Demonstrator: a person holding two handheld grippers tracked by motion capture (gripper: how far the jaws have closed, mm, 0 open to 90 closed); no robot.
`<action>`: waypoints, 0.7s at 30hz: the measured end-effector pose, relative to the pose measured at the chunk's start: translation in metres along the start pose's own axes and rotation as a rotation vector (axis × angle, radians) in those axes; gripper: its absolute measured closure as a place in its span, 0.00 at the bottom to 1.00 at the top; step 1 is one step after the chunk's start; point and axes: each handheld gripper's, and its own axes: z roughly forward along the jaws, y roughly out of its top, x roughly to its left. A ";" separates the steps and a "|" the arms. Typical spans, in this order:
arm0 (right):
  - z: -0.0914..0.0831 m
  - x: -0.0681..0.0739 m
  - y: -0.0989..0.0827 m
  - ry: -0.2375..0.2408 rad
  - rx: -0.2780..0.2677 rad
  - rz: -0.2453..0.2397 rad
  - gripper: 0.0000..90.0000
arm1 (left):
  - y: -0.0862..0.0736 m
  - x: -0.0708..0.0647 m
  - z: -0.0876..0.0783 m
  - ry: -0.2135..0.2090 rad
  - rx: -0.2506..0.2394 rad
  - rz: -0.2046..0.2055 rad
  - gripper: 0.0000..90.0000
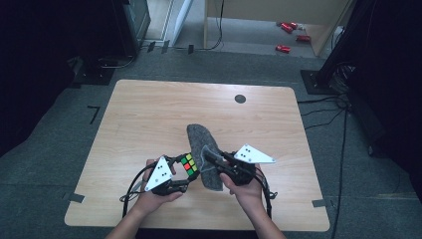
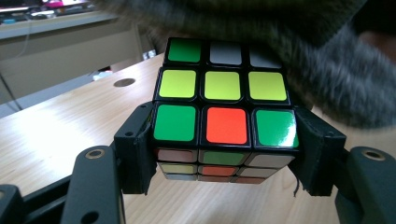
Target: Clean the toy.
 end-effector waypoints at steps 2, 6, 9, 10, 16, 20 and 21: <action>0.003 0.000 -0.004 -0.001 0.000 -0.001 0.80 | 0.000 0.002 -0.001 -0.001 0.005 -0.007 0.39; 0.006 -0.013 -0.009 0.028 0.039 0.076 0.80 | 0.001 0.005 -0.003 -0.014 -0.009 -0.047 0.39; 0.009 -0.023 -0.014 -0.003 0.118 0.099 0.80 | 0.002 0.009 -0.005 -0.027 -0.032 -0.089 0.39; 0.010 -0.026 -0.016 -0.018 0.141 0.104 0.80 | 0.002 0.011 -0.006 -0.029 -0.042 -0.102 0.39; 0.009 -0.035 -0.023 -0.096 0.155 0.083 0.80 | 0.004 0.029 -0.018 -0.033 -0.125 -0.234 0.39; 0.011 -0.026 -0.025 -0.093 0.117 0.036 0.80 | 0.004 0.038 -0.023 -0.031 -0.161 -0.303 0.39; 0.012 -0.022 -0.025 -0.083 0.101 0.019 0.80 | 0.004 0.038 -0.023 -0.029 -0.160 -0.301 0.39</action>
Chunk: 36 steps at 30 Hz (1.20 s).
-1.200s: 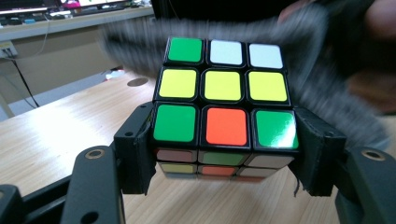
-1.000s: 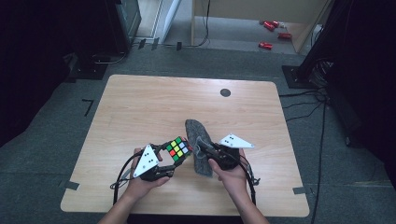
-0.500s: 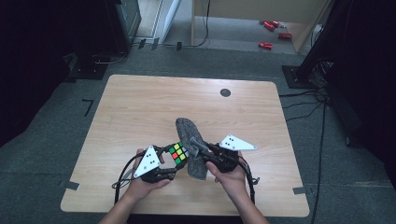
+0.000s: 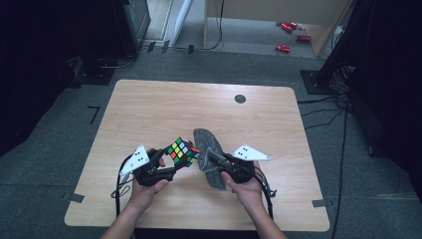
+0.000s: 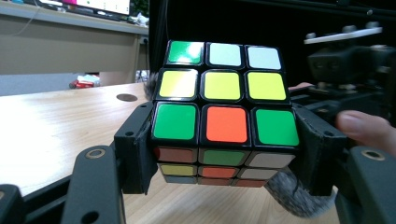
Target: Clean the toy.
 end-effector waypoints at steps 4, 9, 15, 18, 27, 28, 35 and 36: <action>0.004 0.019 -0.001 0.050 -0.039 -0.115 0.80 | 0.000 -0.001 0.002 -0.022 -0.010 -0.028 0.39; 0.009 0.034 -0.007 0.077 -0.040 -0.242 0.81 | 0.001 0.001 0.001 -0.046 -0.026 -0.065 0.39; 0.013 0.049 -0.013 0.090 -0.018 -0.385 0.81 | 0.001 0.002 0.001 -0.062 -0.031 -0.085 0.39; 0.019 0.056 -0.018 0.134 0.025 -0.432 0.81 | 0.002 0.003 0.000 -0.053 -0.032 -0.086 0.39; 0.013 0.040 -0.011 0.036 -0.004 -0.347 0.80 | 0.002 0.007 -0.002 -0.045 -0.031 -0.096 0.39; 0.009 0.035 -0.008 0.017 -0.034 -0.311 0.80 | 0.001 0.007 -0.002 -0.046 -0.026 -0.094 0.39; 0.006 0.037 -0.007 0.026 -0.070 -0.297 0.80 | 0.000 0.004 0.002 -0.061 -0.029 -0.112 0.39; 0.008 0.040 -0.009 0.040 -0.061 -0.305 0.80 | -0.001 0.004 0.002 -0.060 -0.030 -0.115 0.39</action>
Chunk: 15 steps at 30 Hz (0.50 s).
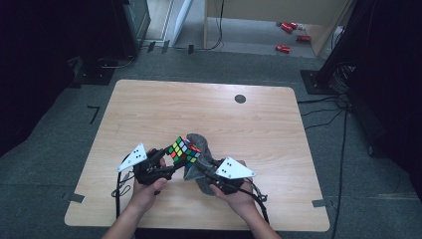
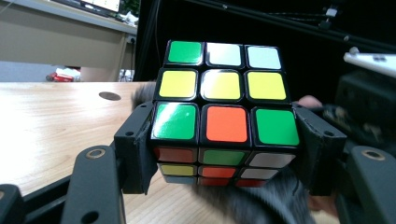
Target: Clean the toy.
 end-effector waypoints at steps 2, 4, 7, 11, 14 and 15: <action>0.005 0.009 -0.001 0.022 0.021 -0.030 0.80 | -0.001 -0.001 0.000 -0.004 -0.001 -0.003 0.39; 0.009 0.017 -0.003 0.033 0.051 -0.071 0.80 | -0.001 -0.001 0.000 0.000 -0.001 0.000 0.39; 0.015 0.028 -0.007 0.109 0.078 -0.133 0.80 | 0.001 0.002 -0.002 0.013 -0.005 -0.003 0.39; 0.017 0.029 -0.005 0.115 0.096 -0.141 0.80 | 0.002 0.005 -0.006 0.024 -0.011 -0.002 0.39; 0.013 0.016 -0.005 0.049 0.096 -0.111 0.80 | 0.003 0.006 -0.006 0.028 -0.013 -0.009 0.39; 0.010 0.011 -0.005 0.013 0.090 -0.096 0.80 | 0.002 0.006 -0.006 0.028 -0.009 -0.006 0.39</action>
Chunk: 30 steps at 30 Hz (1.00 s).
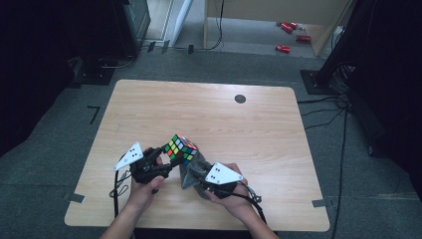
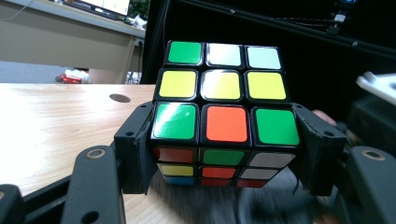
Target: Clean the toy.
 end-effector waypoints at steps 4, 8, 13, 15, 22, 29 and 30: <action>-0.009 -0.013 0.000 -0.091 -0.054 0.111 0.79 | -0.003 -0.002 0.004 -0.007 0.019 0.008 0.39; -0.007 -0.002 0.003 -0.045 -0.058 0.043 0.79 | -0.004 -0.004 0.006 -0.018 0.022 0.009 0.39; 0.007 0.016 0.000 0.065 0.012 -0.013 0.79 | -0.003 -0.005 0.005 0.001 0.028 0.027 0.39; 0.013 0.023 -0.002 0.103 0.054 -0.052 0.79 | -0.003 -0.005 0.005 0.000 0.028 0.027 0.39; 0.004 0.001 -0.001 0.014 0.033 0.043 0.79 | 0.000 -0.001 0.001 0.004 0.013 0.022 0.39; -0.011 -0.007 0.005 -0.073 -0.078 0.083 0.79 | -0.002 -0.005 0.005 -0.015 0.020 0.019 0.39; -0.009 -0.003 0.005 -0.063 -0.070 0.063 0.79 | -0.002 -0.005 0.005 -0.017 0.016 0.018 0.39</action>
